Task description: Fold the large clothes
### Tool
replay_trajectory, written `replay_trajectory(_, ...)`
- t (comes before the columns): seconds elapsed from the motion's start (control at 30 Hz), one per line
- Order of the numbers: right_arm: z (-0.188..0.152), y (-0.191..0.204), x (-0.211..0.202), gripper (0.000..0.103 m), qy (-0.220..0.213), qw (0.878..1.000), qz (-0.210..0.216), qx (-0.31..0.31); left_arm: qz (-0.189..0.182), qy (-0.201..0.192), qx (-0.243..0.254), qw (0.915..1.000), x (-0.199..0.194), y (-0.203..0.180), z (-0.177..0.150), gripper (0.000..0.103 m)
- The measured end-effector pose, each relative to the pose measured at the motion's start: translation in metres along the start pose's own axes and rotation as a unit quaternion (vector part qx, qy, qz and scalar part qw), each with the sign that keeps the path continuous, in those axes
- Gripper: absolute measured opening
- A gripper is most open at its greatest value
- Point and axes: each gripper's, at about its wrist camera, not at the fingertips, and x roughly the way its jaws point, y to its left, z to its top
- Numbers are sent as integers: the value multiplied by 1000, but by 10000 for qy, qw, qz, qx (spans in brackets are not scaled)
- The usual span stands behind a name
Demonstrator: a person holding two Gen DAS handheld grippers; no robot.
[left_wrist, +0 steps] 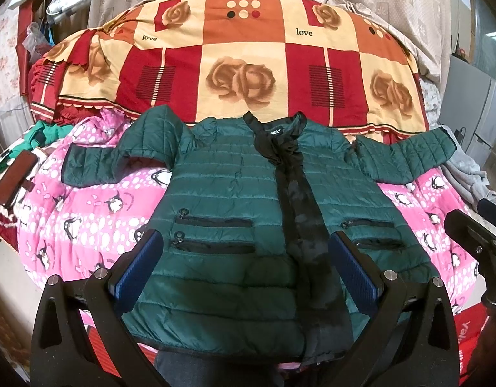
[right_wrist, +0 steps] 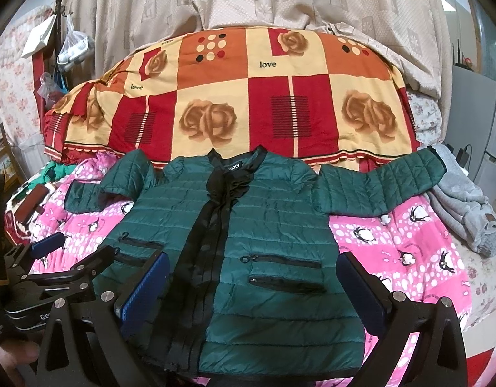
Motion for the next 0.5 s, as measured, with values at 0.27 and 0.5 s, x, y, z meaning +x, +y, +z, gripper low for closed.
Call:
replay_trajectory(0.27, -2, 6, 2, 102, 35, 10000, 58, 29, 17, 48, -1, 10000, 7, -2, -5, 103)
replay_trajectory(0.5, -4, 2, 6, 102, 63, 9999, 87, 53, 80, 12, 39, 10000, 9, 0, -7, 103)
